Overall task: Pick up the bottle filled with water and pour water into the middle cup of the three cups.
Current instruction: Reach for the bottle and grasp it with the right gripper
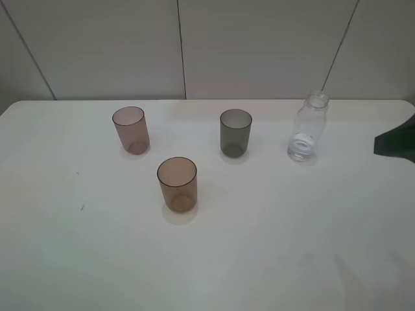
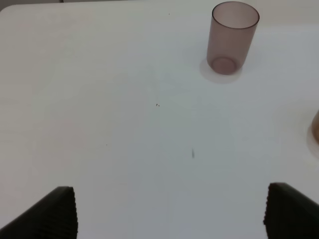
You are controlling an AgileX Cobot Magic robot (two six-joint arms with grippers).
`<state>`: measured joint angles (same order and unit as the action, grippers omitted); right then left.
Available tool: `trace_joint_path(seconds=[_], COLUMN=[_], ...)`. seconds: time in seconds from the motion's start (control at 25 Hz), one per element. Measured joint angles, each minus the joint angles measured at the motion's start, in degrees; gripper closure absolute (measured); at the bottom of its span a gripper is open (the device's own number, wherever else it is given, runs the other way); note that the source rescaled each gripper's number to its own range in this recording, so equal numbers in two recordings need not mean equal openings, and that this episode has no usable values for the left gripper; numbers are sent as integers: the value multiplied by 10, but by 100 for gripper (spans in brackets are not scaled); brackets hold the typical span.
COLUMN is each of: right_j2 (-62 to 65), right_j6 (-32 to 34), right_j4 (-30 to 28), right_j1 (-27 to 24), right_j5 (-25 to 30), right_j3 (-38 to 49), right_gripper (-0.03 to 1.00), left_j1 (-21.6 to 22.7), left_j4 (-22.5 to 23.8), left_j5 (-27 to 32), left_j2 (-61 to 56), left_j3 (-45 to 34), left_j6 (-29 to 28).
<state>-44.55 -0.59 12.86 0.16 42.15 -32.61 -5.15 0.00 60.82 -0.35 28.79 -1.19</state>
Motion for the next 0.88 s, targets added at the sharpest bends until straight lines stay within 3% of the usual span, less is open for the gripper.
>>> trace_joint_path(seconds=[0.24,0.36,0.48,0.72,0.88], right_j2=[-86,-130,-178,-296,-398], right_j6=[0,0,0,0,6], right_j4=[-39,-60,-55,-40,-42], right_j1=[8,34,73,155,165], right_j5=[-188,-272,-399,-779,-988], right_j3=[0,16,66,195,226], right_gripper=[15,15,15,15,15], left_j1=[0,0,0,0,0], left_j4=[0,0,0,0,0], left_j5=[0,0,0,0,0], left_j2=[0,0,0,0,0], left_j3=[0,0,0,0,0], left_j6=[0,0,0,0,0])
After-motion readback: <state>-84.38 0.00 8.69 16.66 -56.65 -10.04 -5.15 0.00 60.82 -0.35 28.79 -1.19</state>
